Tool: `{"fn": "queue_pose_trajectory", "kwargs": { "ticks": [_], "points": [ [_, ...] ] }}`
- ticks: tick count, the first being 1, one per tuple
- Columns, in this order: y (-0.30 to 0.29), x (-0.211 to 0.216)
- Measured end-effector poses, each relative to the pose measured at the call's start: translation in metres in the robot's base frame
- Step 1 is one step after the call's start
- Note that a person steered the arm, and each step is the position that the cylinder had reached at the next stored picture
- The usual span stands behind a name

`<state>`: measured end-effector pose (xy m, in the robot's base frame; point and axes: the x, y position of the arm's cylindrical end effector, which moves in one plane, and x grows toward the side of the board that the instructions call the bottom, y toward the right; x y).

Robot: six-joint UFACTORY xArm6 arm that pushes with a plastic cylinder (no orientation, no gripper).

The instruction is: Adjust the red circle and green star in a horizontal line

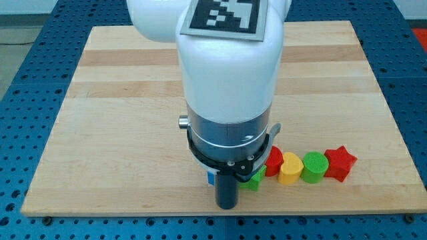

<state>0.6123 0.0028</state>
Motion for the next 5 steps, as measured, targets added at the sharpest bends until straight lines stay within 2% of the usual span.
{"fn": "queue_pose_trajectory", "kwargs": {
  "ticks": [1, 2, 3, 4, 5],
  "points": [
    [-0.015, 0.001],
    [-0.061, -0.004],
    [-0.081, -0.037],
    [-0.071, -0.09],
    [-0.002, -0.117]
  ]
}}
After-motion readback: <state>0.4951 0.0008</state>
